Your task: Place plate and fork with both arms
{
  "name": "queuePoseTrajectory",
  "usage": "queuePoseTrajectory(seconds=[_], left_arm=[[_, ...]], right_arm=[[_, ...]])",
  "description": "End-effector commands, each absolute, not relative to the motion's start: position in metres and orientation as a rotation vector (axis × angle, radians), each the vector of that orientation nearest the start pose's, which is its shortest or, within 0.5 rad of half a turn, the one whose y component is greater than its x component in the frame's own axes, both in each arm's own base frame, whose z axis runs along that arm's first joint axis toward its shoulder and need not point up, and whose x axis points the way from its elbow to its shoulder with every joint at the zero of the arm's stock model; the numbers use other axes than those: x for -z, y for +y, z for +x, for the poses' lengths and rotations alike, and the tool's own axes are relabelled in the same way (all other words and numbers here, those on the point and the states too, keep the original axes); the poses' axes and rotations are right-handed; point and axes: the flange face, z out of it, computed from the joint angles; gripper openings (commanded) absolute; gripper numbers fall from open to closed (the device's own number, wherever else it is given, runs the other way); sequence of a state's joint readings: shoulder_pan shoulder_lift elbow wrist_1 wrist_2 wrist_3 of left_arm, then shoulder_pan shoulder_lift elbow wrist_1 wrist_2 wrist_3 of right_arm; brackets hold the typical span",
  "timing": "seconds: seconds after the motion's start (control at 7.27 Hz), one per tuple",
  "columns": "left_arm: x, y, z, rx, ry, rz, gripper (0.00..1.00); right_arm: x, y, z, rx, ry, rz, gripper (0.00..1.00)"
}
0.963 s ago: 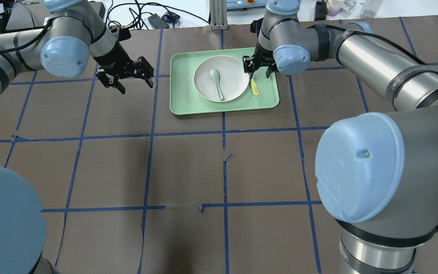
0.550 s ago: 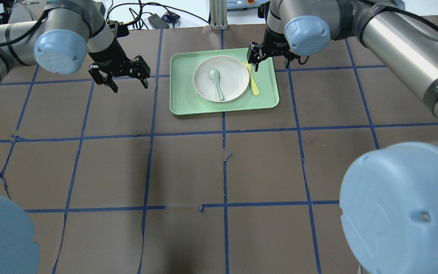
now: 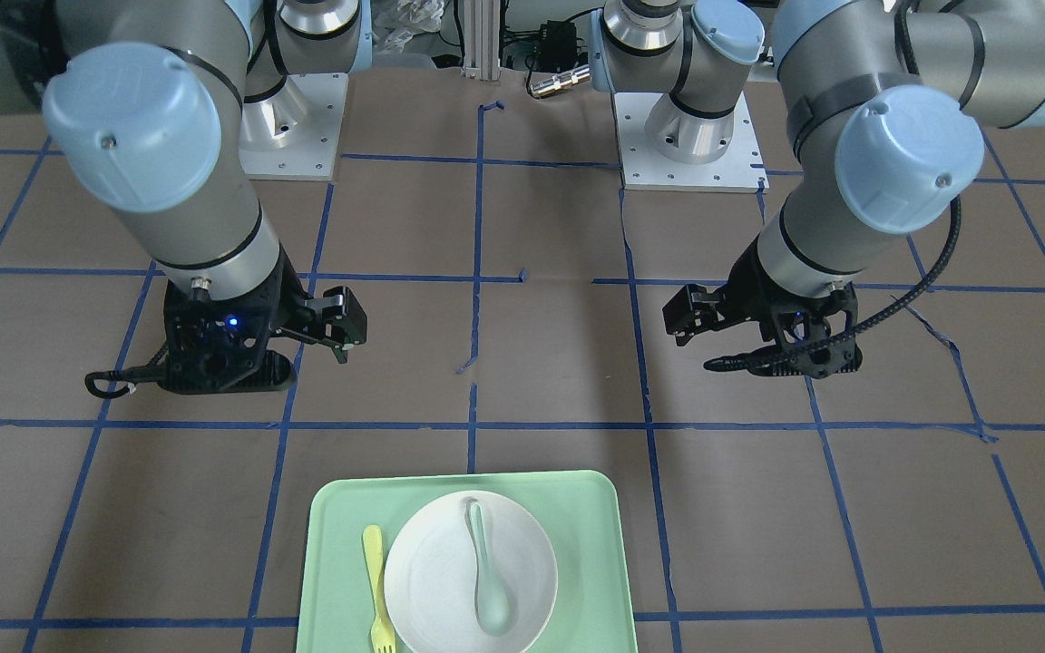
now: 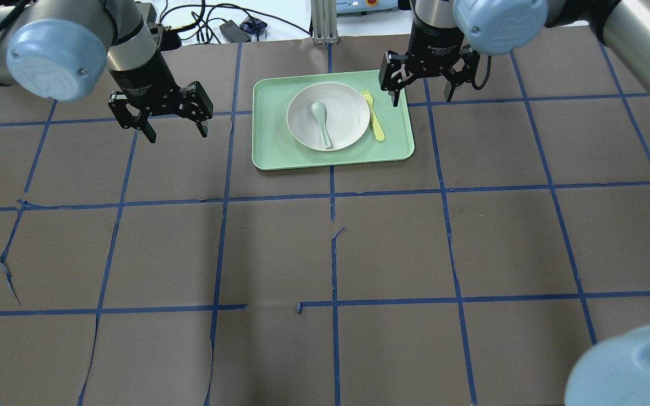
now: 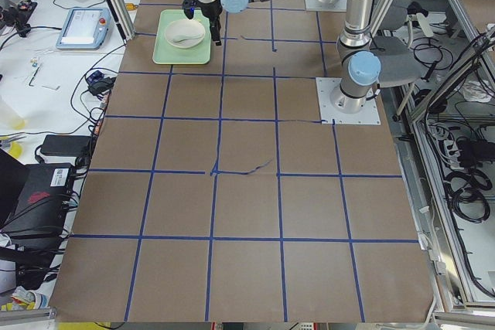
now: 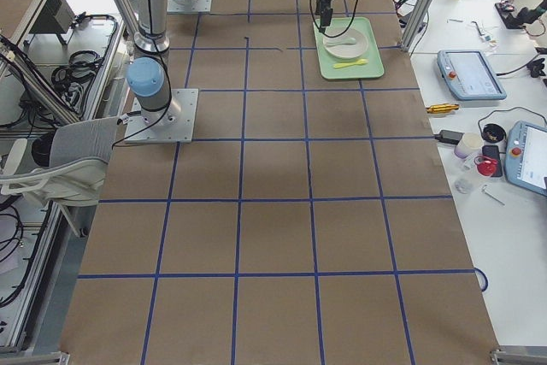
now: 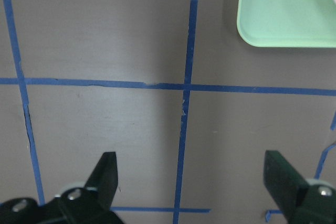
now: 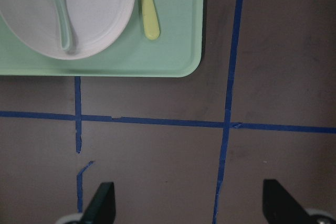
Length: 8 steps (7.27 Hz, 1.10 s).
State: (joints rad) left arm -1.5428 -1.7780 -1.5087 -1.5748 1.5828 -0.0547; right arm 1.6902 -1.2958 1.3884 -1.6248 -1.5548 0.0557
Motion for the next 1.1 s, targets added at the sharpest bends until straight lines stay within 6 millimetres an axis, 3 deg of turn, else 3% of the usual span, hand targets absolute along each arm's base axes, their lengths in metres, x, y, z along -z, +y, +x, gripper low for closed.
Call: queuePoseTrajectory(seconds=[0.0, 0.14, 0.28, 0.55, 0.83, 0.96], left_arm=[[-0.425, -0.546, -0.123, -0.234, 3.07, -0.106, 1.0], [-0.432, -0.543, -0.129, -0.2, 3.073, -0.089, 1.0], [-0.432, -0.545, -0.136, -0.169, 3.075, -0.073, 1.0], [-0.445, -0.546, -0.157, -0.052, 3.142, -0.077, 1.0], [-0.435, -0.546, -0.175, -0.059, 3.145, -0.032, 1.0], [-0.433, -0.542, -0.175, -0.059, 3.147, -0.029, 1.0]], right_arm=[[-0.446, -0.54, 0.204, -0.064, 3.129, -0.108, 1.0], [-0.456, -0.519, 0.201, -0.076, 3.129, -0.108, 1.0], [-0.451, -0.511, 0.199, -0.121, 3.133, -0.115, 1.0], [-0.45, -0.514, 0.189, -0.124, 3.16, -0.139, 1.0], [-0.452, -0.514, 0.19, -0.112, 3.159, -0.144, 1.0], [-0.454, -0.516, 0.189, -0.105, 3.161, -0.139, 1.0]])
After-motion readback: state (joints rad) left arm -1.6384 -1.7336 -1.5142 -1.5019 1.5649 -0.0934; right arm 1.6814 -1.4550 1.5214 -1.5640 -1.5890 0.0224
